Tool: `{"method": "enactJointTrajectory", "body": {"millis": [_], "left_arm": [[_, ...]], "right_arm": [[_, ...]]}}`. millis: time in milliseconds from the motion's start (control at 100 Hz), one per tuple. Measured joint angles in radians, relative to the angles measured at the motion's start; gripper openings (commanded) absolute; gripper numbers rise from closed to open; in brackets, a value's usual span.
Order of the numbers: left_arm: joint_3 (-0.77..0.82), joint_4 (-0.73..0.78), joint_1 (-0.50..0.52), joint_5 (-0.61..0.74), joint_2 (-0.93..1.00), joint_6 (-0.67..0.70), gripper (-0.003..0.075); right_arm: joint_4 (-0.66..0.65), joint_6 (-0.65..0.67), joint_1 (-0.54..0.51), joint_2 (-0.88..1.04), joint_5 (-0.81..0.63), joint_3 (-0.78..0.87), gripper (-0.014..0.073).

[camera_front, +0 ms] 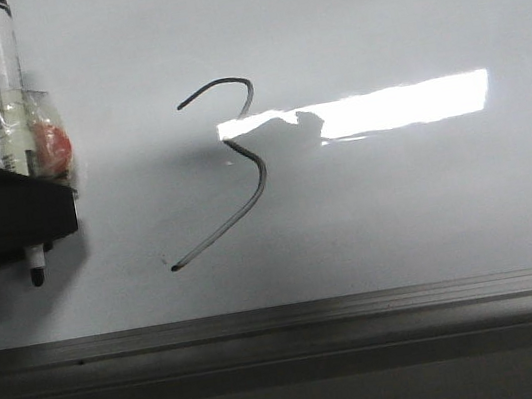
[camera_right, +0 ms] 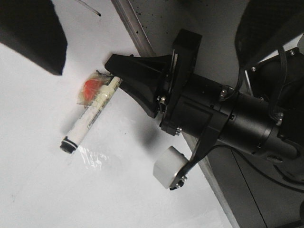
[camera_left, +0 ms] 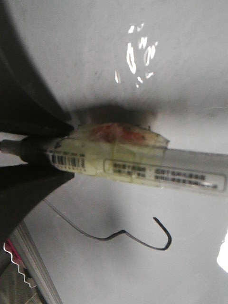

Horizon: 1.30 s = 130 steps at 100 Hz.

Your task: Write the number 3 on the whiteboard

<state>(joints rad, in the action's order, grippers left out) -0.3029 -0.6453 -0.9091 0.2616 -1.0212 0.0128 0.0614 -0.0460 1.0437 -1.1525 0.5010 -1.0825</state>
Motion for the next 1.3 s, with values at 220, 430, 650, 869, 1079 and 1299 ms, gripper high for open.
{"method": "enactJointTrajectory", "body": {"millis": [220, 430, 650, 869, 1079, 1299], "left_arm": [[-0.005, 0.025, -0.006, -0.003, 0.003, 0.0, 0.0431], [-0.002, 0.019, -0.006, -0.012, 0.066, -0.013, 0.0418], [0.007, 0.009, -0.002, -0.069, 0.256, -0.101, 0.0118], [0.009, 0.082, -0.002, -0.122, 0.475, -0.127, -0.002], [0.009, 0.356, -0.002, -0.186, 0.697, -0.131, -0.002], [0.009, 0.522, -0.002, -0.356, 0.841, -0.133, -0.002]], "right_arm": [[0.007, 0.0, 0.0, 0.0, 0.002, 0.0, 0.0646], [0.011, 0.0, 0.0, 0.004, 0.03, 0.0, 0.0592], [-0.003, 0.0, 0.0, 0.05, 0.089, 0.0, -0.0026], [-0.049, 0.0, 0.0, 0.135, 0.09, 0.044, -0.0064], [-0.12, 0.0, 0.0, 0.383, -0.056, 0.268, -0.0064], [-0.132, 0.0, 0.0, 0.689, -0.15, 0.545, -0.0064]]}}
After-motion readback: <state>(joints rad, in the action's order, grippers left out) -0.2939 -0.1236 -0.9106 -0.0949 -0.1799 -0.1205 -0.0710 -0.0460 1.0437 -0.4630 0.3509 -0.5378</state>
